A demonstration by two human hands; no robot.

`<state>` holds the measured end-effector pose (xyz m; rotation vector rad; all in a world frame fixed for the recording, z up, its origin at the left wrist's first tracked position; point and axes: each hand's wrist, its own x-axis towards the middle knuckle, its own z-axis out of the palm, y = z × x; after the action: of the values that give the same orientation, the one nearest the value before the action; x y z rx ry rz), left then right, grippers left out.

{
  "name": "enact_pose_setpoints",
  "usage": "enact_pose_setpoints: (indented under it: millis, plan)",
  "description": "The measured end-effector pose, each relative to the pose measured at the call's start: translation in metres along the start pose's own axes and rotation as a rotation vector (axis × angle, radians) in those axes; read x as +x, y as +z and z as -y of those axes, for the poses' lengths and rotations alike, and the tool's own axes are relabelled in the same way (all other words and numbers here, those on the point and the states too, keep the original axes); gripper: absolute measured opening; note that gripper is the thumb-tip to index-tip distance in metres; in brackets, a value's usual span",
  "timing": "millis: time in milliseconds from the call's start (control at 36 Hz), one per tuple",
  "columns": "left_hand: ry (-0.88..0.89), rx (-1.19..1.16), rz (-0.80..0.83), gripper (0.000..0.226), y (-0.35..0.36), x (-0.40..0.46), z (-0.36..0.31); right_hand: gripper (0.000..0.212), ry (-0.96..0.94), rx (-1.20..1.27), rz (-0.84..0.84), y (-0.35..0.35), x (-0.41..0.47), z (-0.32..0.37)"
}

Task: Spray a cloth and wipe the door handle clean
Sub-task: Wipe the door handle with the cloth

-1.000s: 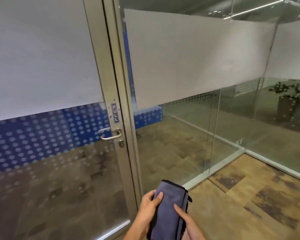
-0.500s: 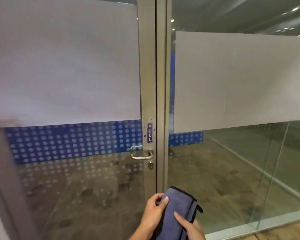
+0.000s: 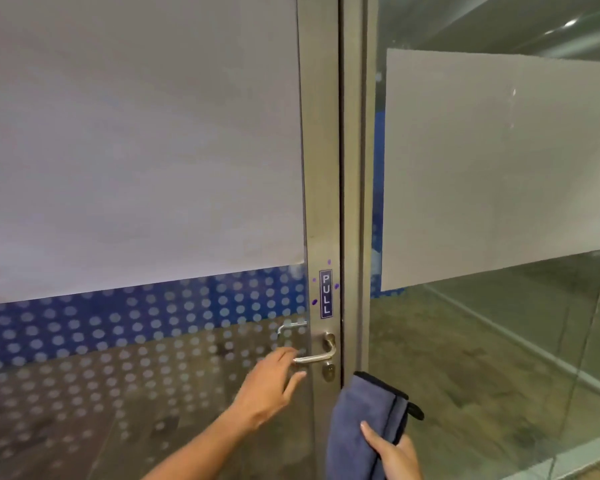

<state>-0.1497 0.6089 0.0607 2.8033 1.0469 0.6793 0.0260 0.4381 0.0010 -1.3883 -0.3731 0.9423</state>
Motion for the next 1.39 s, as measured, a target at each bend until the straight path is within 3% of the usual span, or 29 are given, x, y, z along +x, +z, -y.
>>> enact_pose_setpoints:
  millis: [111,194,333,528,833,944,1028,1111,1389]
  plan:
    - [0.254,0.391,0.007,0.075,-0.025,0.051,0.041,0.024,-0.077,-0.005,-0.147,0.027,0.016,0.016]
    - [0.408,0.566,-0.073,0.078,-0.038,0.089,0.062,0.019,-0.162,0.061,-0.135,0.039,0.019,0.025]
    - [0.605,0.677,-0.294,0.080,-0.069,0.140,0.072,0.010,-0.309,-0.012,-0.131,0.044,0.036,0.050]
    - [0.756,0.864,-0.320,0.081,-0.093,0.180,0.074,0.005,-0.514,-0.092,-0.065,0.041,0.053,0.106]
    - [0.623,0.891,-0.500,0.096,-0.098,0.227,0.068,0.018,-0.885,-0.492,-0.130,0.067,0.100,0.152]
    - [0.611,0.917,-0.522,0.099,-0.100,0.234,0.070,0.046,-1.108,-0.558,-0.260,0.084,0.107,0.170]
    - [0.615,0.916,-0.512,0.100,-0.102,0.238,0.072,0.056,-1.318,-0.636,-0.355,0.096,0.115,0.184]
    - [0.616,0.903,-0.496,0.101,-0.102,0.240,0.073,0.071,-1.402,-0.754,-0.398,0.107,0.131,0.191]
    - [0.641,0.920,-0.526,0.086,-0.103,0.239,0.073,0.103,-1.462,-1.131,-0.195,0.129,0.180,0.171]
